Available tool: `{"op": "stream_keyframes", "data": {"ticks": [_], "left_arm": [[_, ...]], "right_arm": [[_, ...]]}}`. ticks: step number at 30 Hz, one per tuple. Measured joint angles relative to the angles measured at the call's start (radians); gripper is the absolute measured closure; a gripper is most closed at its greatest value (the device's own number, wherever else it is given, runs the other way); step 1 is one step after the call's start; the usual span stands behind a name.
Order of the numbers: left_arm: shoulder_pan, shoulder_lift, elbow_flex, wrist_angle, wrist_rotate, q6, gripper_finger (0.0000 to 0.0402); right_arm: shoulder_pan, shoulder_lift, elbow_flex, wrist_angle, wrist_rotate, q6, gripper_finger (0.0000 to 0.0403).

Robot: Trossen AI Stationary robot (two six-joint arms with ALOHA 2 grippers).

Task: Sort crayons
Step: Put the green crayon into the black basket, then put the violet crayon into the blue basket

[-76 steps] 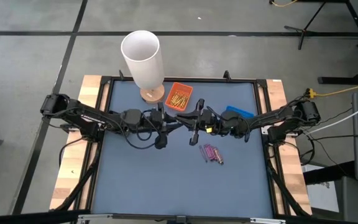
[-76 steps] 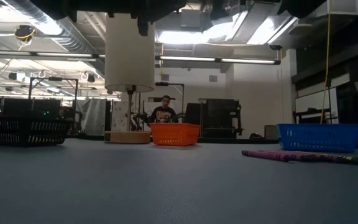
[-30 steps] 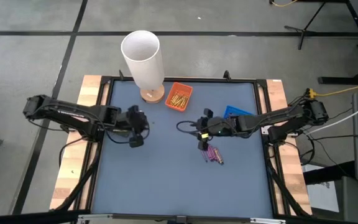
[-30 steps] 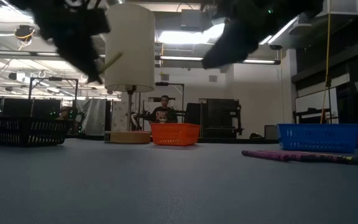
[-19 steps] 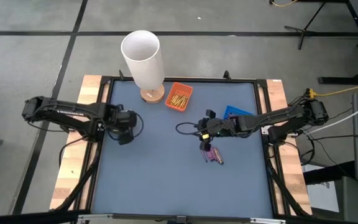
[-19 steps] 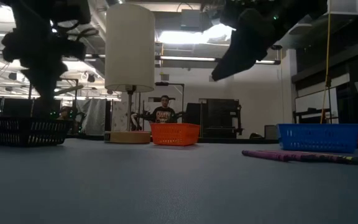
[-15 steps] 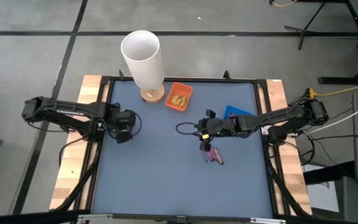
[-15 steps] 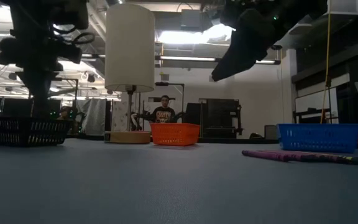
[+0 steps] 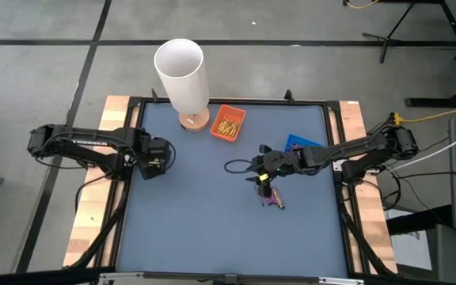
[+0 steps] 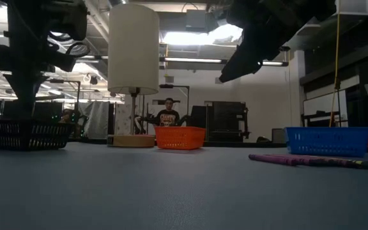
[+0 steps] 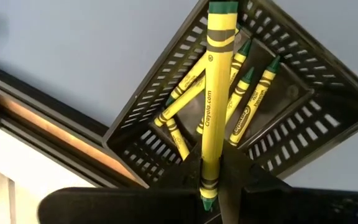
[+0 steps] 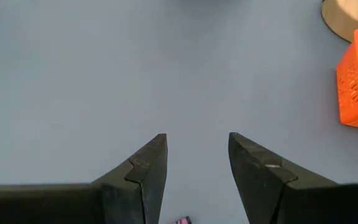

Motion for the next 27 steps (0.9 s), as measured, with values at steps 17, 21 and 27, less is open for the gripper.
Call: {"op": "stream_keyframes", "data": {"ticks": [17,21,27], "left_arm": [[0.025,0.0,0.0,-0.001,0.003,-0.044,0.0303],[0.025,0.0,0.0,-0.001,0.004,-0.085,0.0283],[0.025,0.0,0.0,0.005,0.004,-0.103,0.0258]], "right_arm": [[0.001,0.0,0.0,-0.11,-0.006,0.143,0.0233],[0.001,0.0,0.0,-0.183,-0.006,0.245,0.0233],[0.015,0.0,0.0,-0.306,-0.003,0.399,0.0233]]}}
